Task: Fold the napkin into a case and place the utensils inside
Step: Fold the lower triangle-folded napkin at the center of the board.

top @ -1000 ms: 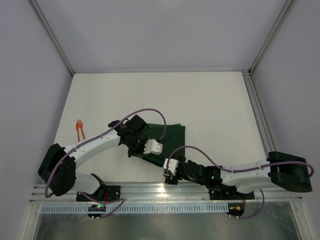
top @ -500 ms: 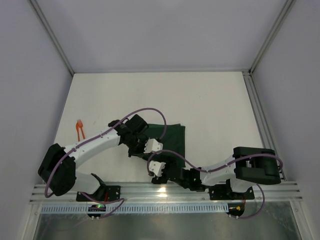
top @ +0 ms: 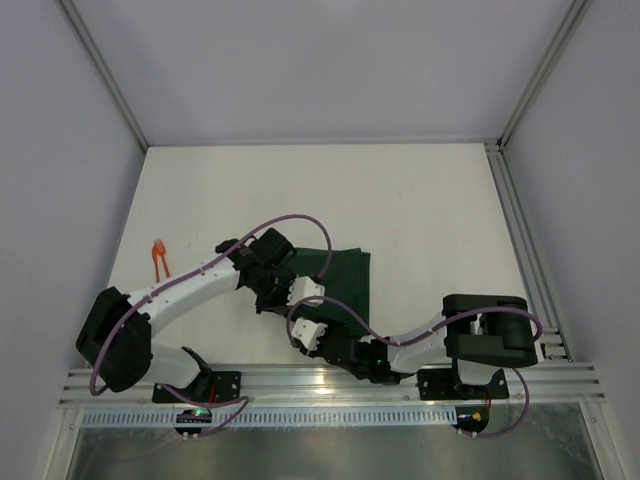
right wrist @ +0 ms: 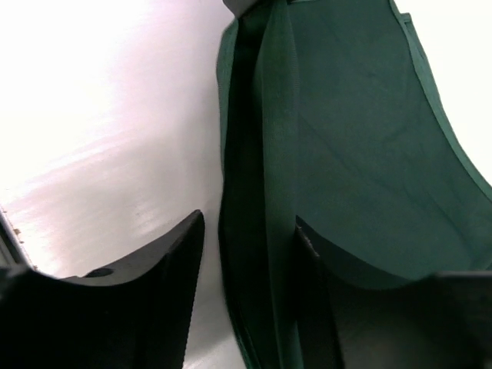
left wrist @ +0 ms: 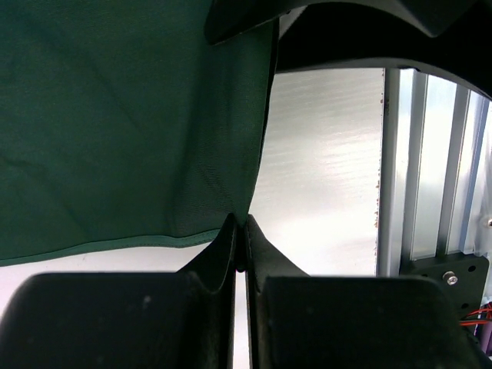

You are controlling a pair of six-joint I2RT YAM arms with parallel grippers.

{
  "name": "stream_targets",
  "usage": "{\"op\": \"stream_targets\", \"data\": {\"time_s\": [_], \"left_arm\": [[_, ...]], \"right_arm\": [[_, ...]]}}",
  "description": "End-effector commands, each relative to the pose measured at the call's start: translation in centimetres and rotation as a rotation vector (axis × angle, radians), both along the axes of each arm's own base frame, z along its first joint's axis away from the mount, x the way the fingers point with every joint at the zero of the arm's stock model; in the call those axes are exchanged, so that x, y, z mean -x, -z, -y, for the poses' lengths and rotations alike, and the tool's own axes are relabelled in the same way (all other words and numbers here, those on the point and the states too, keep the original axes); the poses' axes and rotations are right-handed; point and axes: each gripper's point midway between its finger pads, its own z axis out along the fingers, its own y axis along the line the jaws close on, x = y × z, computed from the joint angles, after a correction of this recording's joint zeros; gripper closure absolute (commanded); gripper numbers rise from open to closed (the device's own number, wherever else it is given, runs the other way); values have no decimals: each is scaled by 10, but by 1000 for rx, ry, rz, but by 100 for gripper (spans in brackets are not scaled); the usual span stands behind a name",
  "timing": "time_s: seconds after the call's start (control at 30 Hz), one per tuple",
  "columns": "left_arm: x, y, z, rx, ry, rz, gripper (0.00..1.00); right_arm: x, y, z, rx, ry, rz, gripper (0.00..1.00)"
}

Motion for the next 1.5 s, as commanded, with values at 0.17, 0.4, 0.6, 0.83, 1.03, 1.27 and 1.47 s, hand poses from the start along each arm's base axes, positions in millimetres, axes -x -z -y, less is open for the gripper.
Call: {"op": "stream_targets", "data": {"time_s": [0.17, 0.4, 0.6, 0.83, 1.03, 1.27, 1.47], "left_arm": [[6, -1, -3, 24, 9, -45, 100], [7, 2, -7, 21, -1, -66, 100], [8, 0, -8, 39, -13, -81, 76], [9, -40, -11, 199, -60, -141, 53], [35, -59, -33, 233, 20, -300, 51], [-99, -38, -41, 249, -587, -45, 68], [-148, -28, -51, 213, -822, 58, 72]], "right_arm": [[-3, 31, 30, 96, 90, -19, 65], [-3, 30, 28, 109, 82, -19, 83], [5, 23, 18, 114, 9, -83, 96], [12, 27, 10, 152, -96, -227, 96], [14, 28, 3, 168, -154, -276, 96], [22, 20, -5, 197, -227, -345, 96], [29, 4, -11, 182, -304, -438, 96]]}}
